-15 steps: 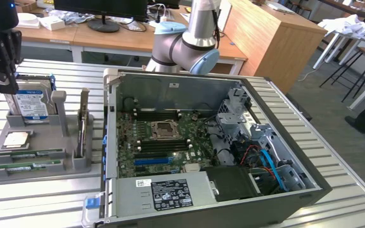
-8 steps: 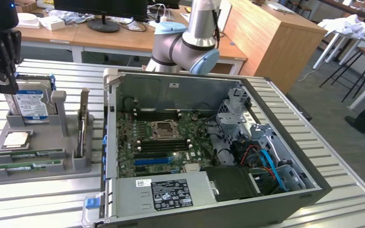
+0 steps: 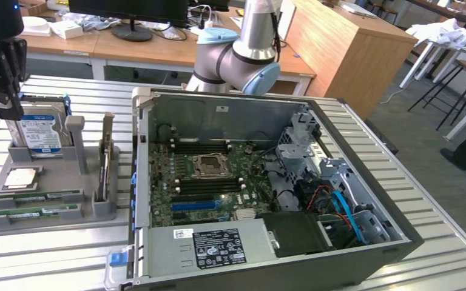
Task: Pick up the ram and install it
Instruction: 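Pick up the ram and move it above insertion slot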
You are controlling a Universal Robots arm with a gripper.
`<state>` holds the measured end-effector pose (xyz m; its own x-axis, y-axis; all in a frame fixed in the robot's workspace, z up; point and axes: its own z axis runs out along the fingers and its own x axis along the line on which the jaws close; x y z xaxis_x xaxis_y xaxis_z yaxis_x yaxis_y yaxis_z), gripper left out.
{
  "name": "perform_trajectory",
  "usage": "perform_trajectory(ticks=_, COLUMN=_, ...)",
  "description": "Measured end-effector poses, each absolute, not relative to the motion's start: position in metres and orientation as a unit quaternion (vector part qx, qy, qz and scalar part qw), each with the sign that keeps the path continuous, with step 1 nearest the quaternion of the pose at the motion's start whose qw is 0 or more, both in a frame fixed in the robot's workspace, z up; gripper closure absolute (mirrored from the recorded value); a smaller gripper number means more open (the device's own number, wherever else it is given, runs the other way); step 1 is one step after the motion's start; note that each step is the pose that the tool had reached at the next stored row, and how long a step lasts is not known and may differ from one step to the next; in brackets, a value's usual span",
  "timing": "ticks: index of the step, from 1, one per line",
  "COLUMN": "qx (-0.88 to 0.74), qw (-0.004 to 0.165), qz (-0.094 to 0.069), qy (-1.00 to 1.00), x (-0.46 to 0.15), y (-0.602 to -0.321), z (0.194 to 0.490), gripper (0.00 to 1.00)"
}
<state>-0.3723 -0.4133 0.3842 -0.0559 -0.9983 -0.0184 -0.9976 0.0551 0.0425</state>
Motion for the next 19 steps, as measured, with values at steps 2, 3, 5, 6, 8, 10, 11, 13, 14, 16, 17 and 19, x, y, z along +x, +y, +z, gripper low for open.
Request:
perform_trajectory(ticks=2, qx=0.687, qw=0.008, qz=-0.022, qy=-0.726, x=-0.3723, y=-0.4133, z=0.3842, gripper=0.9)
perform_trajectory(ticks=3, qx=0.687, qw=0.008, qz=-0.022, qy=-0.726, x=-0.3723, y=-0.4133, z=0.3842, gripper=0.9)
perform_trajectory(ticks=5, qx=0.687, qw=0.008, qz=-0.022, qy=-0.726, x=-0.3723, y=-0.4133, z=0.3842, gripper=0.9)
perform_trajectory(ticks=6, qx=0.687, qw=0.008, qz=-0.022, qy=-0.726, x=-0.3723, y=-0.4133, z=0.3842, gripper=0.9)
perform_trajectory(ticks=8, qx=0.687, qw=0.008, qz=-0.022, qy=-0.726, x=-0.3723, y=-0.4133, z=0.3842, gripper=0.9)
perform_trajectory(ticks=10, qx=0.687, qw=0.008, qz=-0.022, qy=-0.726, x=-0.3723, y=-0.4133, z=0.3842, gripper=0.89)
perform_trajectory(ticks=11, qx=0.687, qw=0.008, qz=-0.022, qy=-0.726, x=-0.3723, y=-0.4133, z=0.3842, gripper=0.83)
perform_trajectory(ticks=13, qx=0.687, qw=0.008, qz=-0.022, qy=-0.726, x=-0.3723, y=-0.4133, z=0.3842, gripper=0.77)
perform_trajectory(ticks=14, qx=0.687, qw=0.008, qz=-0.022, qy=-0.726, x=-0.3723, y=-0.4133, z=0.3842, gripper=0.71)
perform_trajectory(ticks=16, qx=0.687, qw=0.008, qz=-0.022, qy=-0.726, x=-0.3723, y=-0.4133, z=0.3842, gripper=0.64)
perform_trajectory(ticks=17, qx=0.687, qw=0.008, qz=-0.022, qy=-0.726, x=-0.3723, y=-0.4133, z=0.3842, gripper=0.64)
perform_trajectory(ticks=19, qx=0.687, qw=0.008, qz=-0.022, qy=-0.726, x=-0.3723, y=-0.4133, z=0.3842, gripper=0.64)
